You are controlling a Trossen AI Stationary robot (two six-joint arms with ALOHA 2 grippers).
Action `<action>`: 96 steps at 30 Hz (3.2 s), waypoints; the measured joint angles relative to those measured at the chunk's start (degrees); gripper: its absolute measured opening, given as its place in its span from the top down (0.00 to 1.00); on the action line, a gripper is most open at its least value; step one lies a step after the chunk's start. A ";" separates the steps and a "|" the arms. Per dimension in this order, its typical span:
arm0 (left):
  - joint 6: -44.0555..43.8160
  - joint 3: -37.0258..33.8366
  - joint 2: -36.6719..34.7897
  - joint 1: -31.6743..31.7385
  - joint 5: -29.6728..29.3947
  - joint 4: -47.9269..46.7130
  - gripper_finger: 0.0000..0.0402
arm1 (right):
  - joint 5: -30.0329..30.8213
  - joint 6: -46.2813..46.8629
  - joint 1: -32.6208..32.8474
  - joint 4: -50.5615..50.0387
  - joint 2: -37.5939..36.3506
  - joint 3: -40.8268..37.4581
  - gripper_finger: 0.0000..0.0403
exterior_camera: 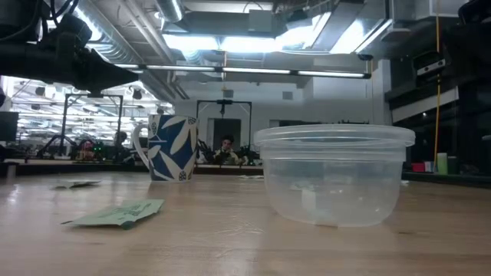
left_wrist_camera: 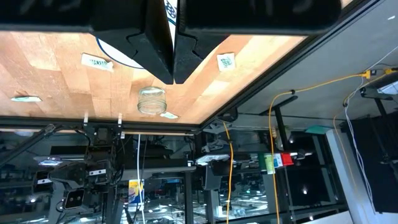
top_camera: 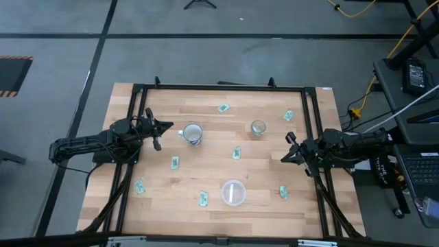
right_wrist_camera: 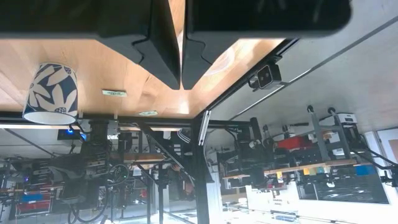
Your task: Pick and place Stevia / Truvia into bins
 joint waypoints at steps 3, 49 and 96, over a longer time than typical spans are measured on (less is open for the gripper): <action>0.00 0.02 -0.01 0.00 -0.01 -0.01 0.98 | 0.00 0.00 0.00 0.00 0.00 0.00 0.95; 0.00 0.01 -0.01 0.00 -0.01 -0.02 0.98 | 0.00 0.00 0.00 0.00 0.00 0.02 0.95; 0.00 0.01 0.00 -0.02 0.00 -0.02 0.98 | 0.00 -5.84 -0.01 0.02 0.00 0.00 0.95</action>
